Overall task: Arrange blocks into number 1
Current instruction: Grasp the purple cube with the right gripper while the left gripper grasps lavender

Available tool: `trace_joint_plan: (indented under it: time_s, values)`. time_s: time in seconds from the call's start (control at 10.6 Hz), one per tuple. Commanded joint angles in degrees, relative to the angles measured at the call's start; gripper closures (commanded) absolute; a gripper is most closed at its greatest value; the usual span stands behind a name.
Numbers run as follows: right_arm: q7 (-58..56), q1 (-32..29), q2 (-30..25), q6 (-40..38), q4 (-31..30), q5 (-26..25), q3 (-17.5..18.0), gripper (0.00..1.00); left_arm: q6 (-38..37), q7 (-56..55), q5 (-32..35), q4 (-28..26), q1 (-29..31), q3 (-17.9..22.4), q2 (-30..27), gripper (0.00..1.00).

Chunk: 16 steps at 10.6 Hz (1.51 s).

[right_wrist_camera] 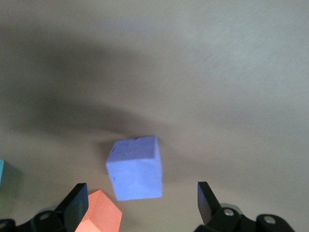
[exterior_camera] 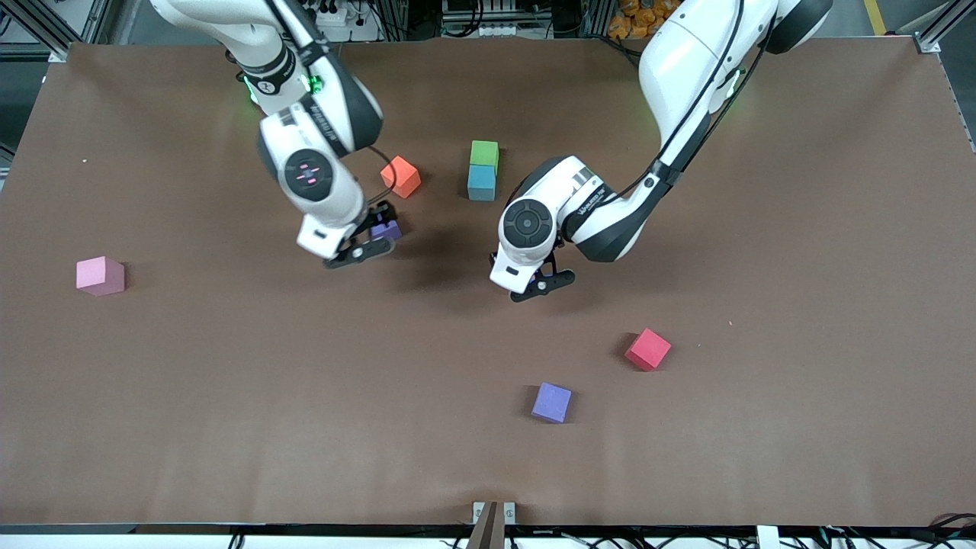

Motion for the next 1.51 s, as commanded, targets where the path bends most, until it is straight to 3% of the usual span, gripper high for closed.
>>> trace_joint_plan:
  time_s: [0.0, 0.28, 0.75, 0.85, 0.94, 1.32, 1.41]
  values:
    - [0.90, 2.16, -1.33, 2.58, -3.87, -0.85, -0.26, 0.00, 2.45, -5.62, -0.02, 1.19, -0.92, 0.88, 1.07, 0.00]
    - [0.91, 3.23, -0.71, 7.07, -7.13, -0.94, -0.34, 0.00, 5.70, -6.61, 0.07, 0.92, -1.35, 2.63, 2.91, 0.00]
    - [1.00, 4.20, 1.92, 10.59, -7.49, -2.78, -0.43, 0.00, 6.76, -6.70, -0.02, 0.84, -1.53, 3.16, 4.23, 0.00]
    - [1.08, 4.11, 2.27, 10.85, -7.49, -3.40, -0.43, 0.00, 6.68, -6.52, 0.15, 0.84, -1.53, 3.16, 4.23, 0.76]
    - [1.08, 4.11, 2.89, 11.20, -7.49, -4.01, -0.43, 0.00, 6.68, -6.61, 0.15, 0.66, -1.62, 3.16, 4.23, 1.00]
    - [1.08, 4.11, 5.70, 13.75, -7.49, -4.10, -0.43, 0.00, 5.45, -4.94, 0.33, 1.10, -0.21, 3.16, 2.92, 1.00]
    - [1.08, 4.11, 6.23, 14.28, -7.49, -4.10, -0.43, 0.04, 4.84, -1.98, 0.42, 1.01, -0.12, 3.16, 2.13, 1.00]
